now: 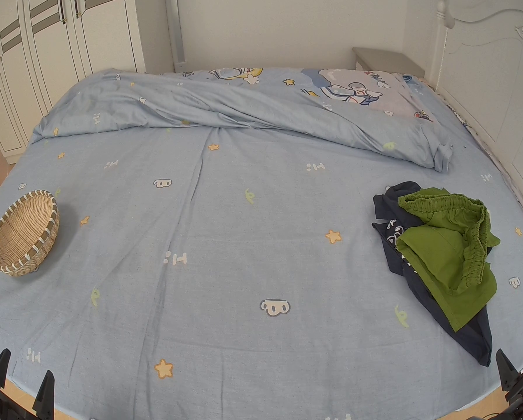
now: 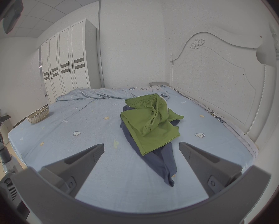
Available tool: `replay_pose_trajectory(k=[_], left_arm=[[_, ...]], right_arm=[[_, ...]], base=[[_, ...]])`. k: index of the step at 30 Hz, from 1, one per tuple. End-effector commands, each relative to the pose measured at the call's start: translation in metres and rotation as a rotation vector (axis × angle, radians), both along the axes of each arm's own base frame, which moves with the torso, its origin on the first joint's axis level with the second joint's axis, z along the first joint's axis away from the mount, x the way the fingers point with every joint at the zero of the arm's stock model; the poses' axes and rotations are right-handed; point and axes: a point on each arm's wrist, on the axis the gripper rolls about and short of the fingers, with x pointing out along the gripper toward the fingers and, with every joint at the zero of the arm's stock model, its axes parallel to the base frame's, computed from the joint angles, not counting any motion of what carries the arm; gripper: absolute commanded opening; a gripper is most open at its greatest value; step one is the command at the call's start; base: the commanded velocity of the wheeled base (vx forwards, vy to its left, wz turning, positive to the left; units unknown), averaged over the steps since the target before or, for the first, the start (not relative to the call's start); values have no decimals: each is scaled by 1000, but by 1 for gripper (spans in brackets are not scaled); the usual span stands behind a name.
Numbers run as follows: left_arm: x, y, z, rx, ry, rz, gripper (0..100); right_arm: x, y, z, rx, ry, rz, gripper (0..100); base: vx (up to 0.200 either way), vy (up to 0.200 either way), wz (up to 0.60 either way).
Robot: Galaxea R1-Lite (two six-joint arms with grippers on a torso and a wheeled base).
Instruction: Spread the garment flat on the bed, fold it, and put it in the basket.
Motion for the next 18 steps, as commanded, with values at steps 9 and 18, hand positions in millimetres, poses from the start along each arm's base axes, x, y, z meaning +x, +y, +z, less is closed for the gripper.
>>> replay_pose_trajectory(k=[9,18], left_arm=[[0,0,-5,0,3,1,100],[0,0,-5,0,5,1,100]], right_arm=[[-6,-4,131,184,-48,22,100],[101,-4,178,26,255,-107,100]], base=[[0,0,0],[0,0,0]])
